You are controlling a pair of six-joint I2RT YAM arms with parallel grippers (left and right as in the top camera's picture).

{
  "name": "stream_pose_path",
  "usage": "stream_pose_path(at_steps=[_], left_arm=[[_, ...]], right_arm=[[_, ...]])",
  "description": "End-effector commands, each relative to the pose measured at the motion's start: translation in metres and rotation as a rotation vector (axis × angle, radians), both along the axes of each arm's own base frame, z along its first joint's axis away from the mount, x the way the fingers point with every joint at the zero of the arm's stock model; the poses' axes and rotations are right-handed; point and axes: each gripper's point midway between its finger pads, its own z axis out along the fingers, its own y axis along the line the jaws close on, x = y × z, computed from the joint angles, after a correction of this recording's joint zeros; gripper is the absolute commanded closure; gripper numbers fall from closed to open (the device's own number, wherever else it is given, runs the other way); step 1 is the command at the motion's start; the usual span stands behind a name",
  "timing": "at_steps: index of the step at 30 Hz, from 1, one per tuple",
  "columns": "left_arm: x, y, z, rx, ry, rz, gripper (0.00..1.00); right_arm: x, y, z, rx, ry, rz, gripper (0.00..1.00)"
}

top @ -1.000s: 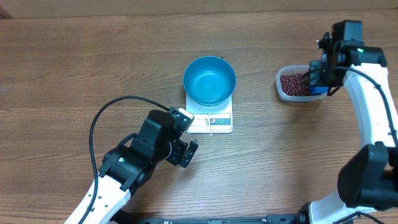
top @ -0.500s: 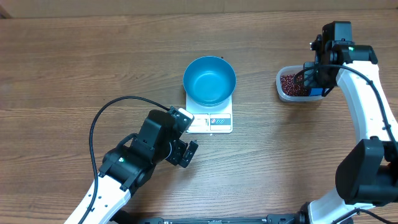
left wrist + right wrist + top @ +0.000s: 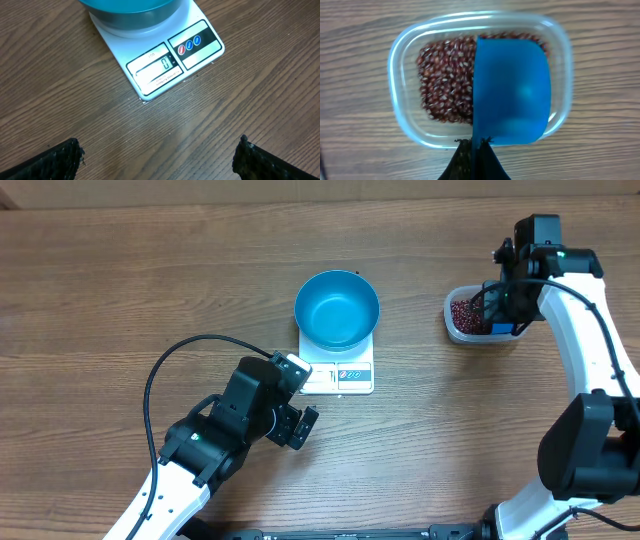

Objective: Scoop item into bowl and weigh 150g on scale
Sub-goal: 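Dip the blue scoop into the bean tub with the right gripper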

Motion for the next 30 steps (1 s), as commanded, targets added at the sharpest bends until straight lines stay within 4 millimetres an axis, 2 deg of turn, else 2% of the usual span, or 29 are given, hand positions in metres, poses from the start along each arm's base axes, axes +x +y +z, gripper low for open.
stream_pose_path(at_steps=[1, 8, 13, 19, 23, 30], left_arm=[[0.0, 0.0, -0.001, 0.011, -0.006, -0.01, 0.0], [0.0, 0.0, -0.001, 0.011, -0.006, -0.01, 0.0], [0.0, 0.0, -0.001, 0.011, -0.007, -0.009, 0.0], [0.0, 0.0, -0.001, 0.011, -0.006, -0.01, 0.01], [0.0, 0.0, -0.001, 0.011, -0.006, -0.01, 0.0], [0.0, 0.0, -0.001, 0.011, -0.006, -0.01, 0.0]], right_arm=[[-0.002, 0.018, -0.01, 0.092, 0.034, 0.02, 0.96], [-0.007, 0.02, -0.012, 0.101, 0.058, 0.02, 0.96], [-0.008, 0.022, -0.021, 0.115, 0.085, 0.022, 0.96], [-0.007, 0.037, -0.032, 0.201, 0.112, 0.036, 0.96], [-0.004, 0.047, -0.029, 0.265, 0.095, 0.047, 0.96], [-0.002, 0.052, -0.022, 0.4, 0.078, 0.03, 0.96]])
